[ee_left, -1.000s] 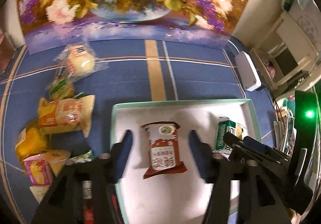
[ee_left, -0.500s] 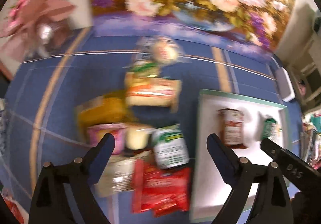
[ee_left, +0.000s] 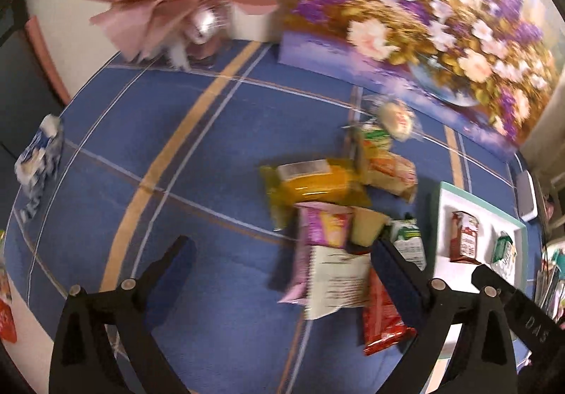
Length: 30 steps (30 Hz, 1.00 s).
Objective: Organize snacks
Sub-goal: 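Grasp the red Rotes KISS bag with the right tool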
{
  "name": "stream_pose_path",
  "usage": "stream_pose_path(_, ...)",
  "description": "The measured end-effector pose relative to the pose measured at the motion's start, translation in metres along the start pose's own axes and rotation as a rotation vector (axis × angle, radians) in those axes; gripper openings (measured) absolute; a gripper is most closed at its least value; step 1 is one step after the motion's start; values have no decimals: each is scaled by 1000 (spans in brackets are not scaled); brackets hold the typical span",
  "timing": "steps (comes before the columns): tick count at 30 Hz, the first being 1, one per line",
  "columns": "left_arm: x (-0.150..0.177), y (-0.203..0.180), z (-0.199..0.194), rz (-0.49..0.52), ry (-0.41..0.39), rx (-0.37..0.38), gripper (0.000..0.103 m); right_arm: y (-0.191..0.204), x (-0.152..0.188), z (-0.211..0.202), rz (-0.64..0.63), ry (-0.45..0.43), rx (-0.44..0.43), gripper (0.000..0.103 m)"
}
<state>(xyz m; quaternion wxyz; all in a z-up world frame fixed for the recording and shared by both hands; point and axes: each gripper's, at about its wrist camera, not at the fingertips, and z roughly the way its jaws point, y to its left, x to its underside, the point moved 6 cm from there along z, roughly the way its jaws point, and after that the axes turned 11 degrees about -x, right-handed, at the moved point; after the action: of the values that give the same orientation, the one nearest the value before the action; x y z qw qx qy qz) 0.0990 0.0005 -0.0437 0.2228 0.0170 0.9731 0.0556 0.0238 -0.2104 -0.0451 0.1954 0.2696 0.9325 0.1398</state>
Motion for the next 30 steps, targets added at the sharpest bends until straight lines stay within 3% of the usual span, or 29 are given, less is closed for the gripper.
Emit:
stream_pose_path(7, 6, 23, 17, -84, 88, 5, 100, 22, 16, 24, -48, 66, -18, 84)
stream_pose_path(18, 26, 9, 46, -104, 234, 42, 100, 29, 37, 57, -63, 163, -35, 84)
stream_pose_path(26, 32, 3, 50, -120, 270, 57, 100, 35, 44, 78, -86, 199, -32, 84)
stream_pose_path(30, 32, 1, 51, -117, 275, 72, 100, 30, 45, 87, -68, 207, -26, 78)
